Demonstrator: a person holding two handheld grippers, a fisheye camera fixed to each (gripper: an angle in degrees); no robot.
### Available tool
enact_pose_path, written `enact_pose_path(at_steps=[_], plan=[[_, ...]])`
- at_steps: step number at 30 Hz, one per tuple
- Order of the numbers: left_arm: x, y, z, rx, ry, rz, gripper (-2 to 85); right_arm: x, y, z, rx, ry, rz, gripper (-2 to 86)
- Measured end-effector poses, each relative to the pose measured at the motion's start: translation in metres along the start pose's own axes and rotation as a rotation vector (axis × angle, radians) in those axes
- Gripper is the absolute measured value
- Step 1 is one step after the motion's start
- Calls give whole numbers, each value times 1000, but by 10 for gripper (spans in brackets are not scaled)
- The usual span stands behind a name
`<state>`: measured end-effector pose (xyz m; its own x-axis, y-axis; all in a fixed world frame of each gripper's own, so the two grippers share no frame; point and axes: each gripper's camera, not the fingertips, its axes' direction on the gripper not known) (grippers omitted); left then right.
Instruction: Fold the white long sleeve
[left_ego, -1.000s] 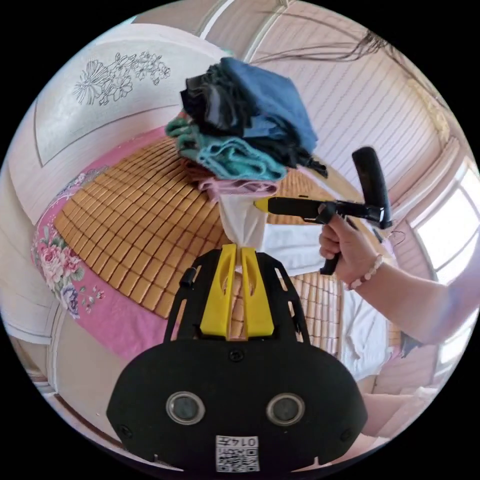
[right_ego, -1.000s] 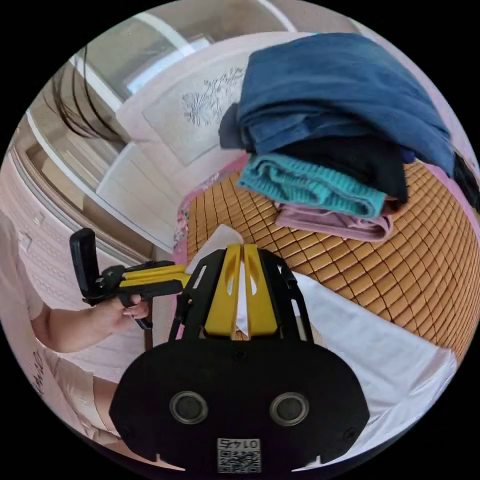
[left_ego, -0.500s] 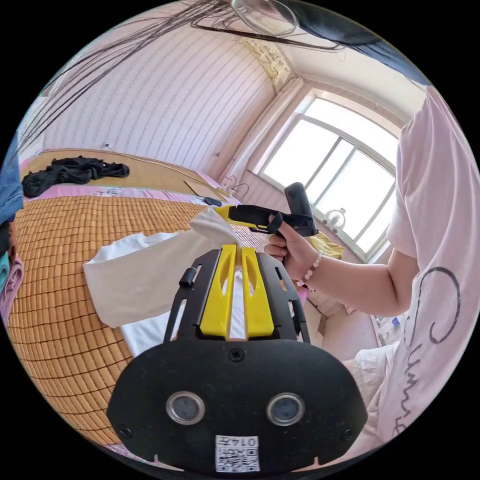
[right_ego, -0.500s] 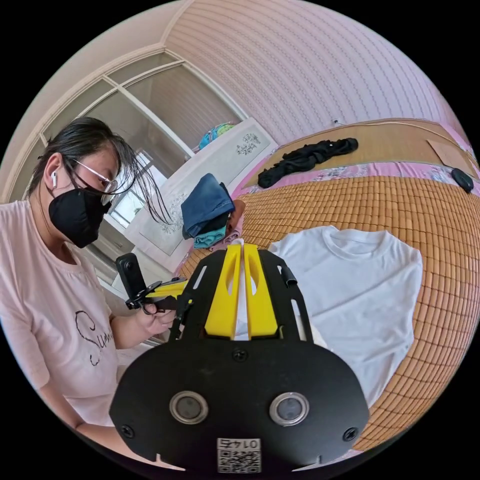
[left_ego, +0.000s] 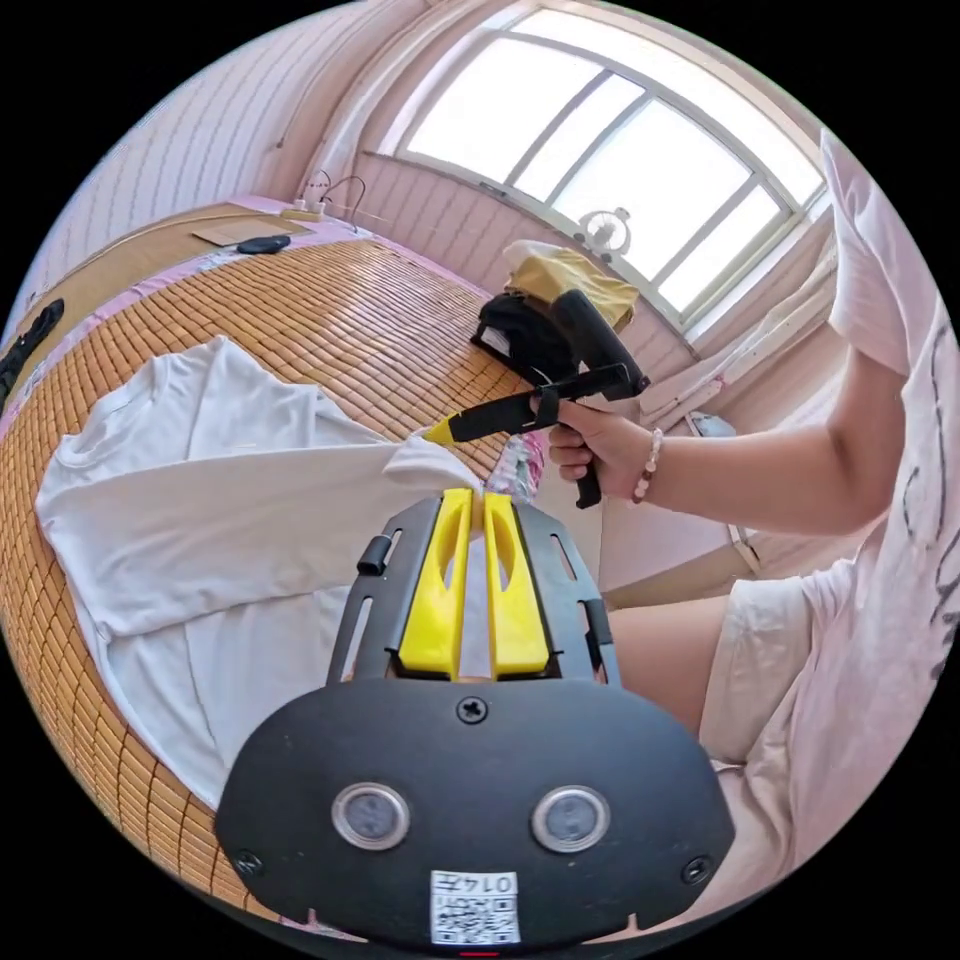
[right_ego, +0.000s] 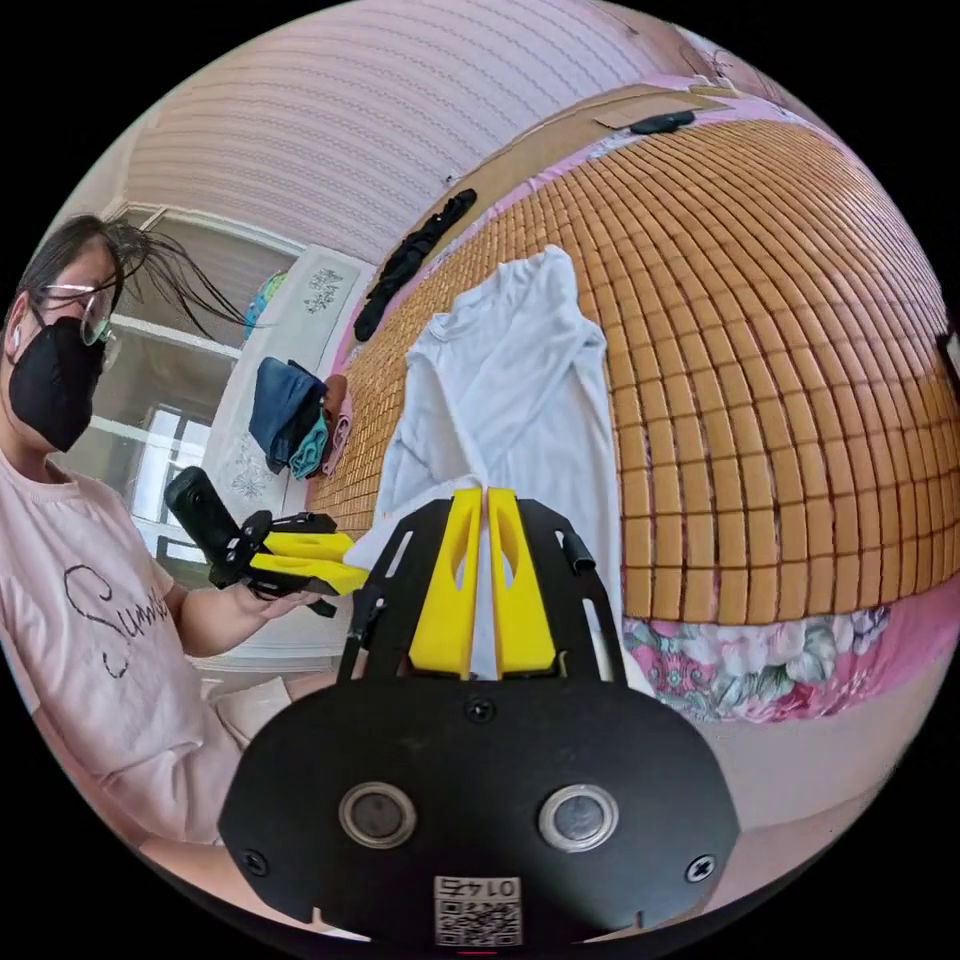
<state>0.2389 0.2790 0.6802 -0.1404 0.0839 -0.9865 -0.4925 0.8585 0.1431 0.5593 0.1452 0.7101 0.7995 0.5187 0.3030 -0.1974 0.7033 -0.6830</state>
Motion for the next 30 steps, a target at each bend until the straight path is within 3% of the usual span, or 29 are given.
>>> enact_pose_path(at_steps=[6, 11, 16, 19, 21, 26, 30], plan=[[-12, 0, 93, -75, 250, -43, 51, 38, 24, -16, -38, 187, 199, 4], [-26, 7, 109, -141, 260, -11, 49, 37, 15, -28, -33, 204, 204, 6], [-102, 22, 66, -101, -32, -149, 42, 23, -12, -45, -1, 300, 178, 16], [-164, 32, 16, -32, -348, -272, 40, -5, -47, -51, 48, 388, 17, 30], [-203, 37, -11, -7, -536, -336, 42, -32, -95, -31, 24, 312, -174, 48], [-246, 38, -16, 0, -606, -349, 54, -94, -210, 54, -49, 159, -491, 98], [-279, 36, 6, -79, -590, -392, 62, -127, -284, 124, -145, 139, -569, 110]])
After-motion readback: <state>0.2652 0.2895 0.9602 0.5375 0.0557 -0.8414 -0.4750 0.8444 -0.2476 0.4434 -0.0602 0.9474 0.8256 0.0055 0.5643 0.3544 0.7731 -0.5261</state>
